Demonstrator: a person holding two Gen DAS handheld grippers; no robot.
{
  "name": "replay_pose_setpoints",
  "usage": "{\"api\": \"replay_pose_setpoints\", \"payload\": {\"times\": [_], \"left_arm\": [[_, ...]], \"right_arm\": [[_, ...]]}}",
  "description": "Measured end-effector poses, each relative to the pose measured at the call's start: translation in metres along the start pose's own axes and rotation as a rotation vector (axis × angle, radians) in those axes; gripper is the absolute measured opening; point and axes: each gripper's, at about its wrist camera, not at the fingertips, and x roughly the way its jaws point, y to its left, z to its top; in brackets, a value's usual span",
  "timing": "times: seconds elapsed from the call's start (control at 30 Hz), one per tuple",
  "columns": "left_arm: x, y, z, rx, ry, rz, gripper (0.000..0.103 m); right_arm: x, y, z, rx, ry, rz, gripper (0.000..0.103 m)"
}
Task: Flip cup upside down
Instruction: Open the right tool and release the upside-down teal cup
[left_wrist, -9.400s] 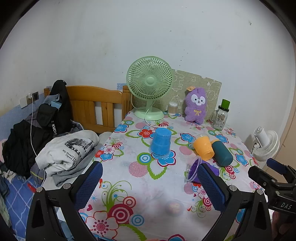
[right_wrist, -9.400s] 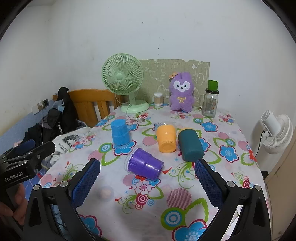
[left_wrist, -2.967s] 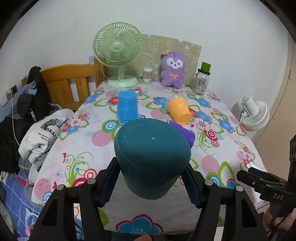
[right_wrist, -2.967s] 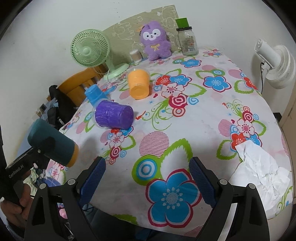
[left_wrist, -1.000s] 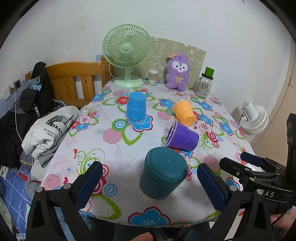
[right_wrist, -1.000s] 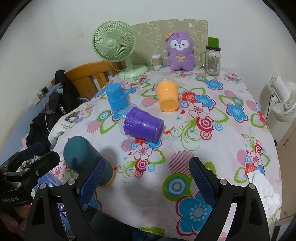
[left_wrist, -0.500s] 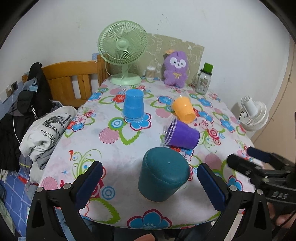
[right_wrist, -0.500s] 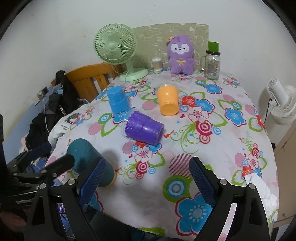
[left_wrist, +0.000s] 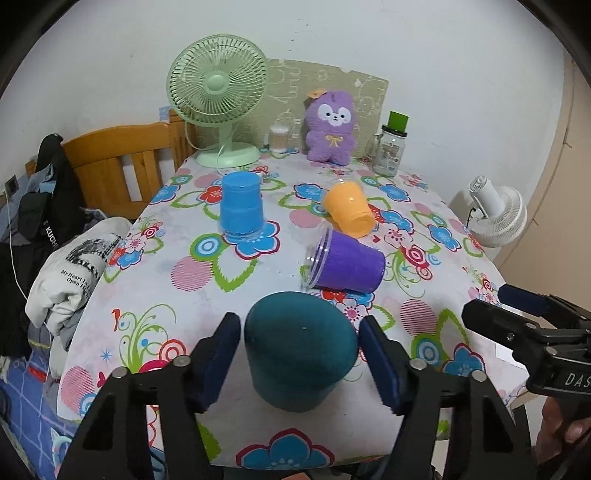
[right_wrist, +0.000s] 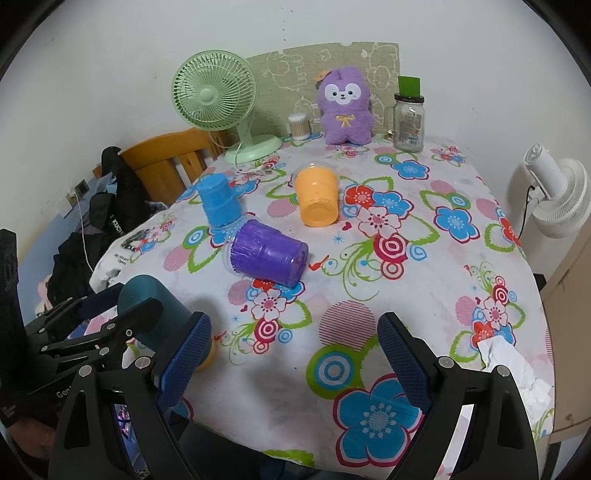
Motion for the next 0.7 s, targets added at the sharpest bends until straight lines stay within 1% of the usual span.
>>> {"api": "replay_pose_setpoints", "payload": {"times": [0.27, 0.47, 0.7], "left_arm": [[-0.002, 0.000, 0.001, -0.009, 0.003, 0.006, 0.066], [-0.016, 0.004, 0.006, -0.011, -0.029, 0.012, 0.066], [-0.024, 0.003, 0.008, -0.006, -0.039, 0.018, 0.066]], "right_arm": [[0.000, 0.000, 0.000, 0.000, -0.001, 0.003, 0.093], [-0.001, 0.003, -0.002, -0.003, -0.007, 0.009, 0.093], [-0.002, 0.004, -0.001, -0.005, -0.007, 0.019, 0.093]]}}
